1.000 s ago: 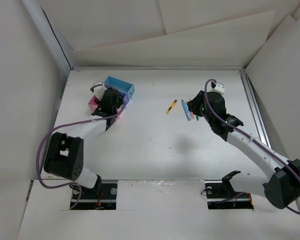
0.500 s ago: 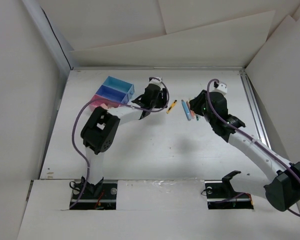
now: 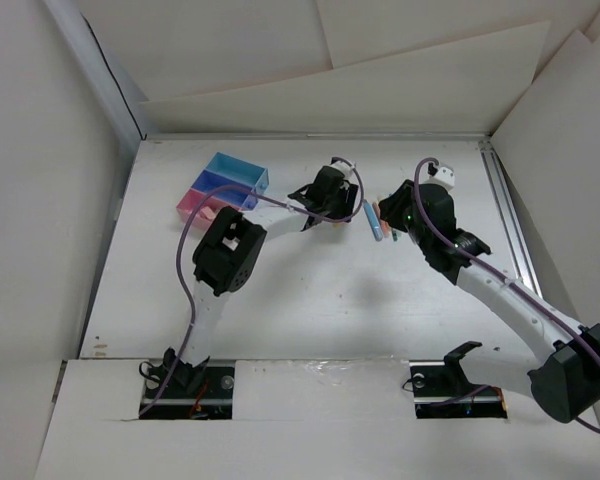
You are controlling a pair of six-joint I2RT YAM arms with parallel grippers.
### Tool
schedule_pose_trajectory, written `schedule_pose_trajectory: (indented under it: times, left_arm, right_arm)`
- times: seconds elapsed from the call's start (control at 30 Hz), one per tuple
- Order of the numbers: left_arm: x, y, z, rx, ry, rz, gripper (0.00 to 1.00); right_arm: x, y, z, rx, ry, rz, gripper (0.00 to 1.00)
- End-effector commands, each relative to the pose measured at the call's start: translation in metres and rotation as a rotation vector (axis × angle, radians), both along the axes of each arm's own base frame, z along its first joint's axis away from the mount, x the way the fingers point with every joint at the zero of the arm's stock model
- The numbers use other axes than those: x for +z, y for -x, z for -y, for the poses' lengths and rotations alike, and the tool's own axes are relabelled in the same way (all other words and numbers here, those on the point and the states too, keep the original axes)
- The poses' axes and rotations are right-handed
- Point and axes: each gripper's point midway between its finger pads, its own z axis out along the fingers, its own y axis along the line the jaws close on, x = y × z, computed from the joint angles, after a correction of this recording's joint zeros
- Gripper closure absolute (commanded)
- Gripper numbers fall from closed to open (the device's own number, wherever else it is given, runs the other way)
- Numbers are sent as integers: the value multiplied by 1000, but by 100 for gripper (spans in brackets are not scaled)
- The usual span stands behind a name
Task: Sort the stationery into containers
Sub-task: Pick up the stationery from the center of the board.
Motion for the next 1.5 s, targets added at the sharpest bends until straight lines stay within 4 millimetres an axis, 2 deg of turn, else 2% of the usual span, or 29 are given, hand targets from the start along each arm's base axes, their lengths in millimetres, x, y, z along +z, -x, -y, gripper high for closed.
schedule_pose_trajectory:
  times: [0.0,0.07,0.13,0.17,0.27,0.33,0.43,0.53,0.57,0.7,0.77,0.83,0.87,0.9,1.0,1.03,1.1,1.13,1.17,1.2,1.23,1.27,1.3,1.33,1.37,1.4,1.43,1.47]
  left_arm:
    - [4,-5,4,-33,-16,6,46]
    - [-1,-6,5,-33,-19,2,48]
    - [-13,-6,4,-34,-35,-18,56]
    - [-10,-8,6,-34,-29,-11,61]
    - [-21,-3,9,-43,-42,-27,70]
    - [-21,-3,9,-43,-42,-27,72]
    - [-17,-1,15,-54,-36,-19,84]
    - [-19,5,20,-70,-38,-30,84]
    - [-19,6,20,-65,-32,-34,81]
    - [-32,5,14,-36,-59,-50,77]
    - [-32,1,10,-9,-76,-36,84]
    - [-44,4,-1,44,-97,-57,96]
    - [-41,2,-6,74,-97,-45,99]
    - [-35,-2,-10,114,-88,-20,100]
    - [-8,1,-16,183,-23,-2,100]
    - [17,-1,-14,197,29,24,100]
    - [38,-7,-26,243,110,19,100]
    - [54,-8,-24,263,201,8,100]
    - [87,-10,-29,276,278,33,100]
    - [87,-12,-49,327,308,21,100]
    - [97,-13,-57,359,353,24,100]
    - [131,-15,-66,400,464,51,100]
    - [122,-15,-90,455,484,28,100]
    - [126,-17,-105,497,522,24,100]
    - [133,-19,-120,536,570,31,100]
    - [149,-17,-135,584,650,33,100]
    - [129,-17,-170,668,650,13,100]
    - [128,-16,-184,689,684,3,100]
  right_arm:
    - [19,-2,2,-11,-32,51,64]
    - [19,-2,2,-11,-32,51,64]
    - [19,-2,2,-11,-32,51,64]
    - [19,-2,2,-11,-32,51,64]
    - [19,-2,2,-11,-32,51,64]
    - [19,-2,2,-11,-32,51,64]
    - [19,-2,2,-11,-32,51,64]
    - [19,-2,2,-11,-32,51,64]
    - [19,-2,2,-11,-32,51,64]
    - [22,-1,2,-11,-36,59,64]
    - [26,0,3,-10,-40,67,64]
    - [26,0,3,-10,-40,67,64]
    - [26,0,3,-10,-40,67,64]
    - [26,0,3,-10,-40,67,64]
    - [26,0,3,-10,-40,67,64]
    - [26,0,3,-10,-40,67,64]
    - [29,1,3,-10,-44,75,64]
    - [29,1,3,-10,-44,75,64]
    - [29,1,3,-10,-44,75,64]
    - [29,1,2,-2,-47,74,64]
    - [29,1,2,-2,-47,74,64]
    - [29,1,2,-2,-47,74,64]
    - [29,1,2,-2,-47,74,64]
    - [29,2,0,8,-51,72,64]
    - [29,2,0,8,-51,72,64]
    - [29,2,0,8,-51,72,64]
    - [29,3,-1,17,-53,71,64]
    - [29,3,-1,17,-53,71,64]
